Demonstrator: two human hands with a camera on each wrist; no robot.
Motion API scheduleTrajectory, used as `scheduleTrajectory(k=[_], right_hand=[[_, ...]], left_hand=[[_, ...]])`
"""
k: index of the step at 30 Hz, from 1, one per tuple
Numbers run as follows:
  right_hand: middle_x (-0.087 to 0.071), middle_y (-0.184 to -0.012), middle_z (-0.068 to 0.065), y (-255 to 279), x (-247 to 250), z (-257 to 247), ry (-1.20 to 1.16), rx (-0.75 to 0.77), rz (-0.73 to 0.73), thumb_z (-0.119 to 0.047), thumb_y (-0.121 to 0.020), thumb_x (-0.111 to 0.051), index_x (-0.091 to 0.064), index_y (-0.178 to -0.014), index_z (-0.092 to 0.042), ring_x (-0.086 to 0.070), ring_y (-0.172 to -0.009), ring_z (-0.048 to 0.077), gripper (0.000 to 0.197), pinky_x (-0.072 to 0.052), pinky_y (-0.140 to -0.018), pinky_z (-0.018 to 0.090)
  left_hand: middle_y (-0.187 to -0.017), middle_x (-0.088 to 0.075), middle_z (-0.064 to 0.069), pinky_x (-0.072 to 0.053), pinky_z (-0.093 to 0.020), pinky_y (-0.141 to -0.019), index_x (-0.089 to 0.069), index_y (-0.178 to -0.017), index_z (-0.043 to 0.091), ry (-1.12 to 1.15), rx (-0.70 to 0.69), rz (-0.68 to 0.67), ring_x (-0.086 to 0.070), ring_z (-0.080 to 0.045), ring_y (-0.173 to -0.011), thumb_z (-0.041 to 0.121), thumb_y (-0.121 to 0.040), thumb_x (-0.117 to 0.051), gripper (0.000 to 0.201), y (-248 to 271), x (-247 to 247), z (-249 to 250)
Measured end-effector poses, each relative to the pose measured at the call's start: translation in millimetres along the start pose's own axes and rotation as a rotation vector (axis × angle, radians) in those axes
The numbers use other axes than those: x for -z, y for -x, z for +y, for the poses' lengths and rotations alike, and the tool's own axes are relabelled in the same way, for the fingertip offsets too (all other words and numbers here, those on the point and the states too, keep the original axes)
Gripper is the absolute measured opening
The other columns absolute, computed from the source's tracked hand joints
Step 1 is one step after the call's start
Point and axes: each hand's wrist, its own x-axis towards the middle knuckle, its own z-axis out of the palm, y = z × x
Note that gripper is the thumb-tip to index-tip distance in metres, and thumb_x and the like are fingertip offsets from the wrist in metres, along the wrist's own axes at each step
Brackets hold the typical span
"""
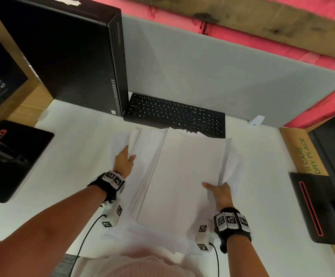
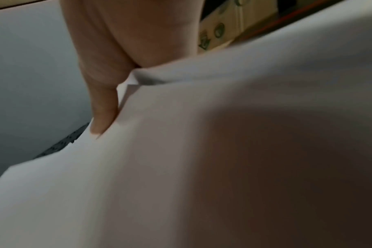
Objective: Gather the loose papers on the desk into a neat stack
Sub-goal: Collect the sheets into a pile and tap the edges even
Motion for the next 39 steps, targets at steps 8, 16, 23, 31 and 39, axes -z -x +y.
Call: scheduleTrajectory(k=[8,16,23,31,39], right_hand=[[-0.053,-0.116,0.015,-3,4,-8,0.049,0.01,-0.053,-0.012,-0.074,-0.075,-0.04,-0.115,-0.002,-0.051,-0.104,0.029,0.055,-0.042,-0.097,0.039],[-0.053,-0.126,0.014,-6,-2,-12,0.063,0.026,-0.144,-0.034,-0.05,-0.087,-0.034,-0.132,0.0,-0.05,-0.119,0.033,0.103,-0.039,-0.105,0.046],[-0.066,-0.111,0.015,-12,-8,-13,0.335,0.113,-0.05,-0.017,-0.064,-0.082,-0.06,-0.111,-0.004,-0.062,-0.099,0.031,0.053,-0.051,-0.088,0.038],[-0.06,-0.115,0.017,-16,-6,-20,0.469,0.126,-0.014,-0.021,-0.068,-0.08,-0.058,-0.113,-0.003,-0.056,-0.104,0.033,0.054,-0.048,-0.084,0.036],[-0.069,-0.105,0.014,-5,13,-14,0.03,0.004,-0.292,-0.011,-0.063,-0.082,-0.058,-0.114,-0.003,-0.067,-0.093,0.026,0.057,-0.053,-0.081,0.035]], left_hand=[[-0.118,-0.06,-0.024,-0.045,-0.037,-0.092,-0.055,-0.119,-0.003,0.257,0.194,-0.058,-0.056,-0.037,-0.112,0.012,-0.091,-0.053,0.031,-6,10,-6],[-0.121,-0.06,-0.009,-0.042,-0.032,-0.098,-0.052,-0.124,0.002,0.325,0.286,-0.237,-0.056,-0.022,-0.111,0.039,-0.062,-0.082,0.078,3,7,3],[-0.113,-0.06,-0.015,-0.04,-0.027,-0.092,-0.053,-0.118,-0.005,0.328,0.259,-0.322,-0.055,-0.018,-0.101,-0.004,-0.077,-0.067,0.043,14,-4,24],[-0.114,-0.063,-0.02,-0.044,-0.037,-0.099,-0.055,-0.119,-0.003,0.212,0.27,-0.302,-0.058,-0.033,-0.11,0.0,-0.066,-0.078,0.058,2,-22,20],[-0.128,-0.058,-0.011,-0.04,-0.045,-0.106,-0.048,-0.13,0.006,0.266,0.205,-0.248,-0.053,-0.028,-0.12,0.047,-0.045,-0.086,0.102,-8,-33,-11]])
